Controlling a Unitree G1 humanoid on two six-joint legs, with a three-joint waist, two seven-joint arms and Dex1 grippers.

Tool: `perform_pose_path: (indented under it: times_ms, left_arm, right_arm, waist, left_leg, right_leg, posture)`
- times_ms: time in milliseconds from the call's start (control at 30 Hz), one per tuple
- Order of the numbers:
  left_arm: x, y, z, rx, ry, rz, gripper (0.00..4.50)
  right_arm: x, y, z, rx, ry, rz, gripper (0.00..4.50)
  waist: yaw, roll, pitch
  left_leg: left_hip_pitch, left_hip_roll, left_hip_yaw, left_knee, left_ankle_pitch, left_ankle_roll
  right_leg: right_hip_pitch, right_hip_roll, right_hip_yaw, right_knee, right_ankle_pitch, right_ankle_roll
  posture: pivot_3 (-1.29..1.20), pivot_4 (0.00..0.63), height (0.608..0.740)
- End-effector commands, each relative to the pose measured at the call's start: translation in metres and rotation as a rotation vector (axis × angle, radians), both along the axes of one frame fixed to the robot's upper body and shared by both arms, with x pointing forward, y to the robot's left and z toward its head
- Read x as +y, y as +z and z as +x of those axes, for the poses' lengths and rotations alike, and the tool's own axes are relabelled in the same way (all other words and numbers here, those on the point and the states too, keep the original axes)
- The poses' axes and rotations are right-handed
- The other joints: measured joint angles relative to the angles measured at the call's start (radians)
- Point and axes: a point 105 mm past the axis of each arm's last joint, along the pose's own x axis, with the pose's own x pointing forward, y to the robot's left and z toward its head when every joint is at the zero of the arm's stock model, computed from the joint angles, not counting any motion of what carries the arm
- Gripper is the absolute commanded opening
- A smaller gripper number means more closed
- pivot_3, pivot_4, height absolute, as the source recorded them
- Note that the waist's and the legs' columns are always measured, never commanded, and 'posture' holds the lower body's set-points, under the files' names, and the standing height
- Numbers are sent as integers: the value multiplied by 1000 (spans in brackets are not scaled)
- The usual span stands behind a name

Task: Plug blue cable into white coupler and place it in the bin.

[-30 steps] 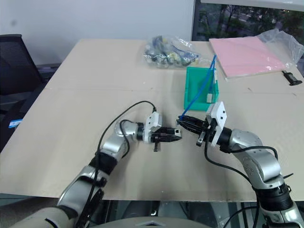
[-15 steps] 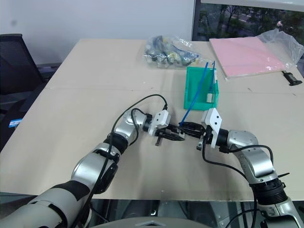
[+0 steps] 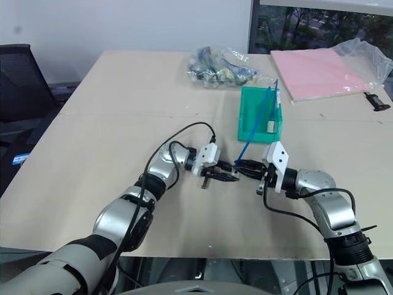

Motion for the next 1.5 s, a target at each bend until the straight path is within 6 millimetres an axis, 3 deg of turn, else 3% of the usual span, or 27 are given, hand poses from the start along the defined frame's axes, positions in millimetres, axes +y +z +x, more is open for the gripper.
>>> perform_pose_path:
  times_ms: [33, 300, 533, 833, 967, 1033, 1100, 1233, 1333, 1367, 1500]
  left_arm:
    - [6, -5, 2, 9, 27, 18, 556]
    - [6, -3, 4, 10, 34, 19, 556]
    - [5, -2, 3, 11, 24, 19, 556]
    - [6, -2, 4, 18, 37, 20, 556]
    - [6, -1, 5, 22, 40, 16, 556]
    - [6, -2, 4, 24, 39, 15, 556]
    - [6, -2, 3, 25, 38, 14, 556]
    - [7, -4, 3, 38, 44, 15, 556]
    - [9, -5, 5, 69, 70, 14, 556]
    - [9, -5, 6, 73, 77, 13, 1356]
    - [12, -3, 18, -4, 202, 24, 3030]
  right_arm:
    - [-5, 8, 1, -37, -2, -7, 0]
    - [-4, 7, -2, -36, 9, -25, 0]
    - [2, -6, 0, -36, -10, -57, 0]
    - [0, -47, -7, 83, -12, -131, 0]
    - [-10, -98, -23, 216, 19, -293, 0]
    - [-11, -104, -24, 240, 17, -305, 0]
    - [-4, -83, -12, 187, -21, -187, 0]
    - [0, -44, 3, 113, -47, -47, 0]
    - [2, 1, 14, 40, -60, 115, 0]
    - [2, 9, 14, 26, -52, 132, 0]
    - [4, 26, 12, 13, -20, 102, 0]
  waist:
    - [-1, 0, 0]
    - [-7, 0, 0]
    - [-11, 0, 0]
    - [-14, -1, -1]
    - [-15, -3, -5]
    - [-16, -4, -7]
    - [-16, -4, -7]
    - [-18, -5, -7]
    - [-18, -5, -6]
    - [-18, -4, -5]
    - [-18, -2, -3]
  left_leg:
    - [0, 0, 0, 0, 0, 0]
    - [0, 0, 0, 0, 0, 0]
    - [0, 0, 0, 2, 0, 0]
    - [2, 0, 0, 2, 0, 0]
    - [4, 0, 0, 2, 0, 0]
    - [7, 0, 0, 2, 0, 0]
    - [18, 0, 0, -2, 0, 0]
    - [18, 0, -1, -2, 0, 0]
    - [17, 0, -1, -2, 0, 0]
    - [17, 0, -1, -2, 0, 0]
    - [15, 0, -1, -2, 0, 0]
  right_leg:
    - [0, 0, 0, 0, 0, 0]
    - [0, 0, 0, 1, 0, 0]
    - [0, 0, 0, 2, 0, 0]
    - [1, 0, 0, 3, 0, 0]
    - [2, 0, 0, 4, 0, 0]
    - [5, 0, 0, 3, 0, 0]
    - [17, 0, 0, 0, -1, 1]
    - [17, 1, 0, 1, -1, 1]
    - [16, 0, 1, 0, -1, 1]
    - [15, 0, 1, 1, -1, 1]
    - [13, 0, 1, 1, -1, 1]
  posture:
    - [0, 150, 740]
    - [0, 150, 740]
    - [0, 150, 740]
    - [0, 150, 740]
    - [0, 150, 740]
    - [0, 150, 740]
    - [0, 150, 740]
    - [0, 150, 740]
    - [0, 150, 740]
    - [0, 150, 740]
    - [0, 150, 740]
